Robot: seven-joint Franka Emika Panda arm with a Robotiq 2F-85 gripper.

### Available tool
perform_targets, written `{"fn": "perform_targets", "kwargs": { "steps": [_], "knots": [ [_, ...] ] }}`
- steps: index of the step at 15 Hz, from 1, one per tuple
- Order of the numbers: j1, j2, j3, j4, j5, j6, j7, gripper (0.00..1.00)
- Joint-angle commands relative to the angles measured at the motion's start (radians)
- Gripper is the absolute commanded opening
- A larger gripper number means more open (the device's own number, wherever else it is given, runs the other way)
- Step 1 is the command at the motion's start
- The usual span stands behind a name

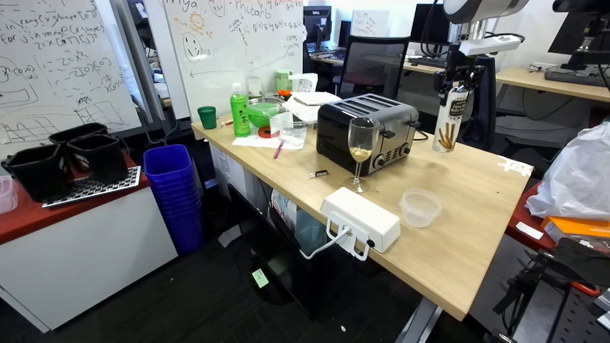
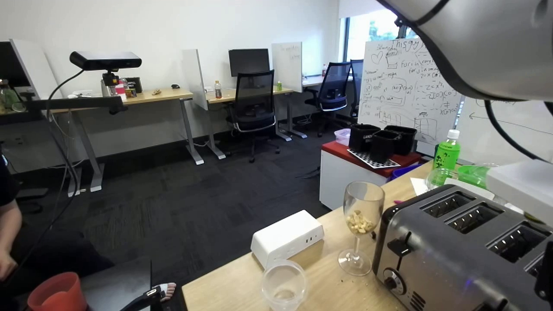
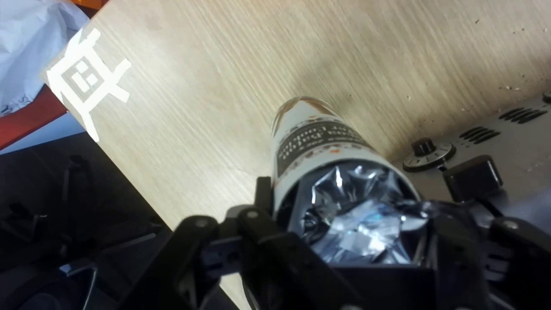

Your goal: Move the white container to the right side of the toaster

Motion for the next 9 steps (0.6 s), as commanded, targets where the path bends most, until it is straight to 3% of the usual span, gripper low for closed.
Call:
{"fn": "perform_targets", "kwargs": {
  "steps": [1, 9],
  "knots": [
    [-0.026, 0.076, 0.008, 0.122, 0.046, -0.073, 0.022, 0.44],
    [-0.043, 0.235, 0.013, 0.358, 0.041, -0.157, 0.01, 0.44]
  ]
}}
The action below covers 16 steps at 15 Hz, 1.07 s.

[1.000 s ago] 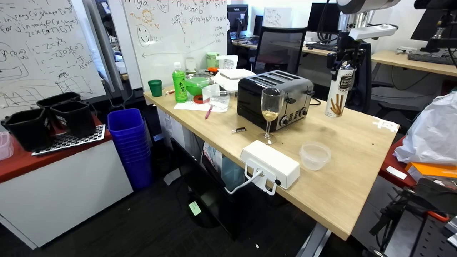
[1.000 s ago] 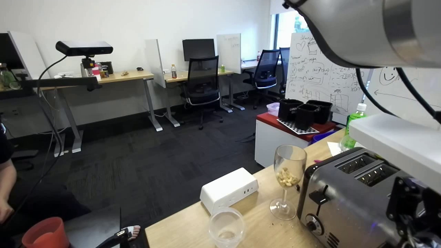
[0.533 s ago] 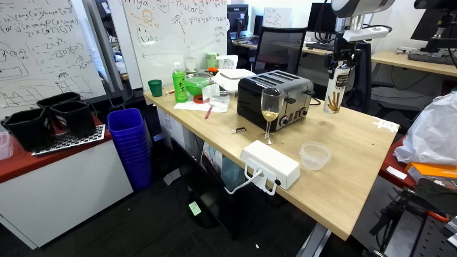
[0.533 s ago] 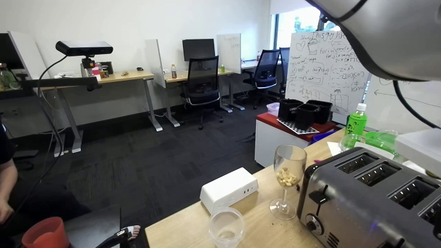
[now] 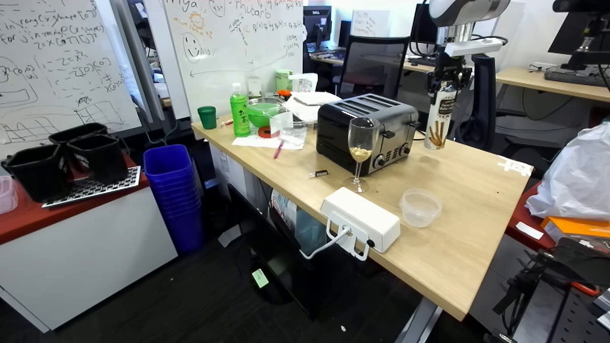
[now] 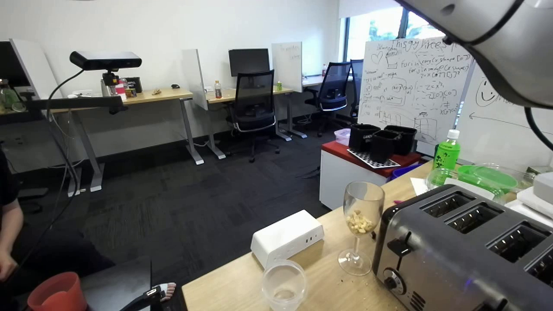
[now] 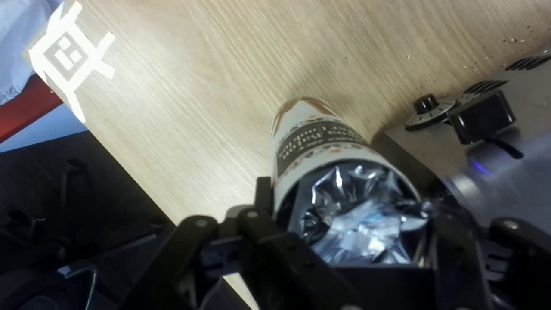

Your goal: Move the white container to the right side of the toaster

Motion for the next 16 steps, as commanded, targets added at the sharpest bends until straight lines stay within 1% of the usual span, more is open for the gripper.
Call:
{"fn": "perform_targets", "kwargs": {
  "steps": [1, 6, 11, 13, 16],
  "knots": [
    [-0.028, 0.086, 0.013, 0.146, 0.008, -0.07, -0.002, 0.44],
    [-0.05, 0.166, 0.026, 0.269, 0.038, -0.08, 0.029, 0.44],
    [-0.054, 0.214, 0.025, 0.346, 0.059, -0.104, 0.119, 0.44],
    [-0.057, 0.23, 0.02, 0.332, 0.078, -0.075, 0.135, 0.44],
    [-0.07, 0.25, 0.02, 0.325, 0.1, -0.074, 0.157, 0.44]
  ]
}}
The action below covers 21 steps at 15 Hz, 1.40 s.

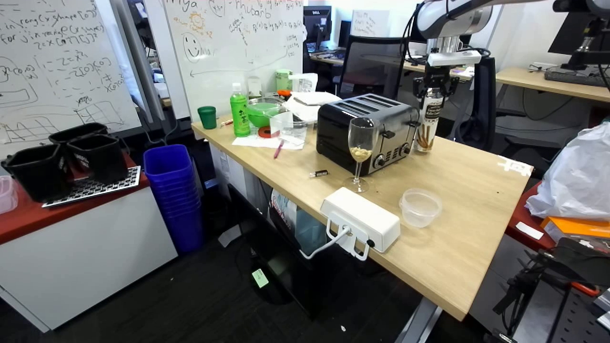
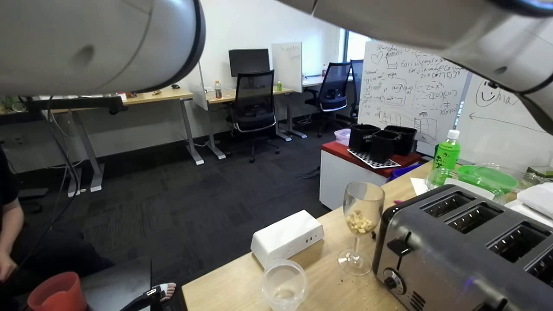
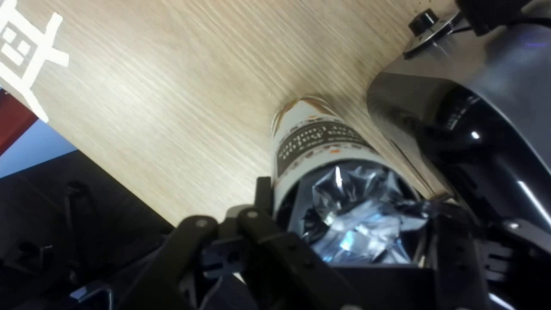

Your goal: Move the white container to the right side of the toaster

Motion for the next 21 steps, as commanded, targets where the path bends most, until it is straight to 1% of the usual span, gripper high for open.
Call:
{"fn": "perform_targets", "kwargs": {
  "steps": [1, 6, 7, 8, 10, 13, 17, 20, 21],
  "knots": [
    [-0.025, 0.027, 0.009, 0.031, 0.04, -0.016, 0.029, 0.44],
    [-0.039, 0.029, 0.012, 0.036, 0.062, -0.021, 0.058, 0.44],
    [-0.042, 0.025, 0.017, 0.033, 0.073, -0.026, 0.061, 0.92],
    [-0.041, 0.019, 0.02, 0.027, 0.076, -0.028, 0.047, 0.93],
    [-0.039, 0.001, 0.023, 0.017, 0.081, -0.034, 0.032, 1.0],
    [-0.028, -0.03, 0.018, 0.0, 0.068, -0.022, 0.031, 1.0],
    [-0.007, -0.09, 0.012, -0.052, 0.047, 0.001, 0.015, 1.0],
    [0.029, -0.135, 0.01, -0.091, 0.013, 0.02, -0.033, 1.0],
    [0.051, -0.152, 0.002, -0.104, -0.012, 0.029, -0.04, 1.0]
  ]
}}
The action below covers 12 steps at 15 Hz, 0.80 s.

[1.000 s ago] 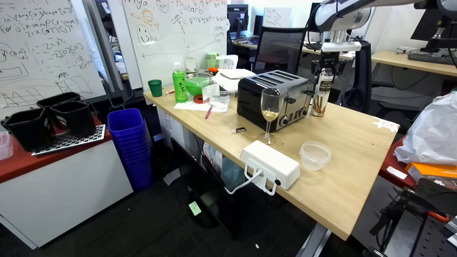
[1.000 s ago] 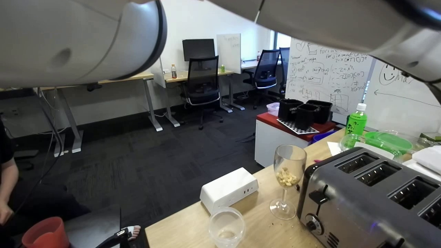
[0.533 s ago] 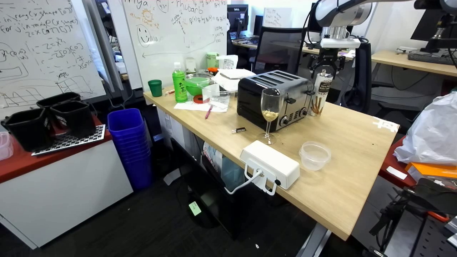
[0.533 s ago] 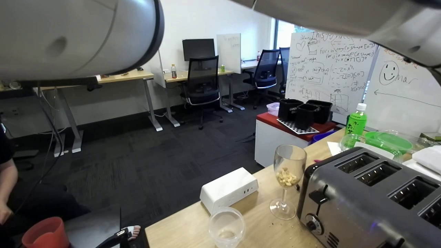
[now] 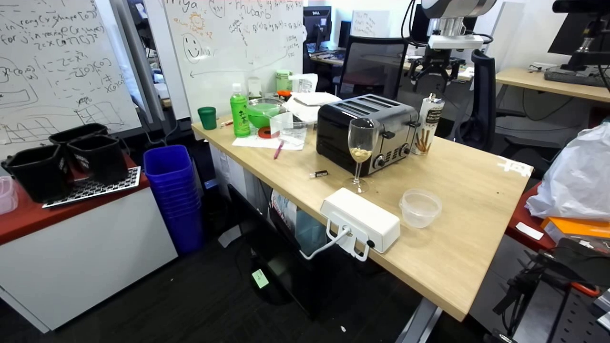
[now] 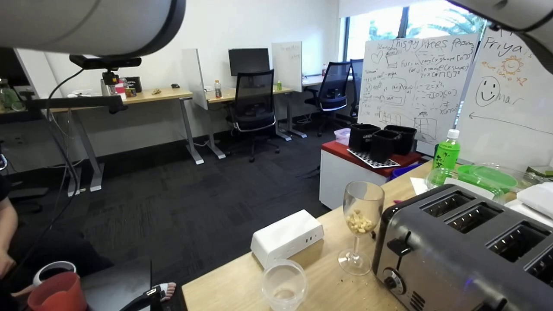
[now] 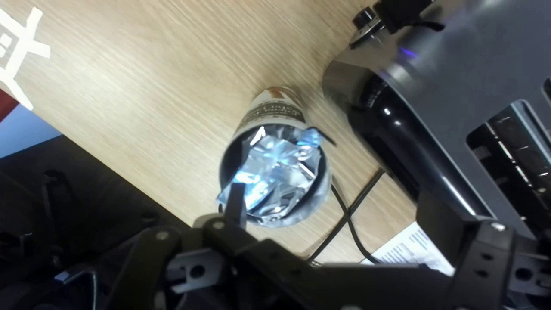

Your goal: Move the white container to the right side of the toaster

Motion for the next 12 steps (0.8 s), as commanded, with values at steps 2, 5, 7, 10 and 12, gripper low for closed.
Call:
{"fn": "perform_targets", "kwargs": {
  "steps": [2, 5, 7, 10, 12],
  "knots": [
    [0.084, -0.125, -0.015, -0.136, -0.11, 0.058, -0.059, 1.0],
    [0.149, -0.246, -0.004, -0.253, -0.194, 0.126, -0.096, 1.0],
    [0.196, -0.341, 0.007, -0.345, -0.24, 0.181, -0.121, 1.0],
    [0.241, -0.489, 0.047, -0.479, -0.277, 0.239, -0.156, 1.0],
    [0.257, -0.587, 0.078, -0.58, -0.268, 0.263, -0.186, 1.0]
  ]
}}
